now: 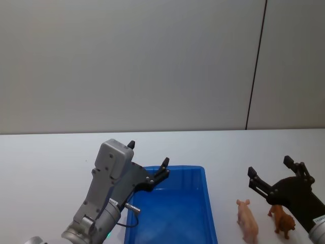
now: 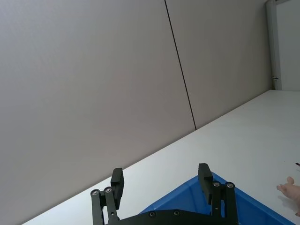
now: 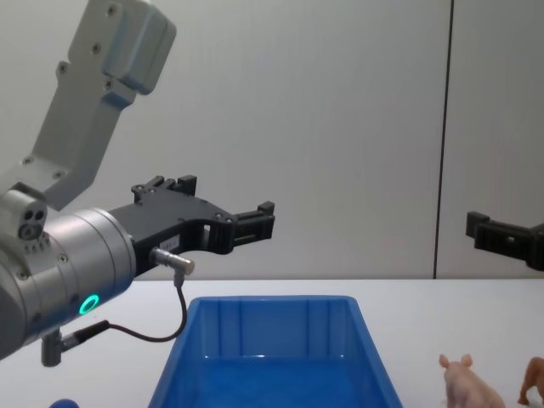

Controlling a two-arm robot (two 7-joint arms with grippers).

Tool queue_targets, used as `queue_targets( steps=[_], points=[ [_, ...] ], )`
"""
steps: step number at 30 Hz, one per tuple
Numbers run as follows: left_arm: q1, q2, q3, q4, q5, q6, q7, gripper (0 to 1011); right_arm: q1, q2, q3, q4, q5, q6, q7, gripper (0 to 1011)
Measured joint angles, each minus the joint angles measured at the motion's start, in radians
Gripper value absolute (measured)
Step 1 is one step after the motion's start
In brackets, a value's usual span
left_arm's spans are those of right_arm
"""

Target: Pick up the two dolls from the table and place them into the box.

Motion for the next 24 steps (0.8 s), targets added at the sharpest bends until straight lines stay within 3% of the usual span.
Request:
queue_targets(
  steps=[24],
  points=[
    [0.0,0.0,0.0,0.0,0.0,0.0,0.0,1001,0.0,0.0,0.001,0.0,0.0,0.002,0.0,1001]
  ],
)
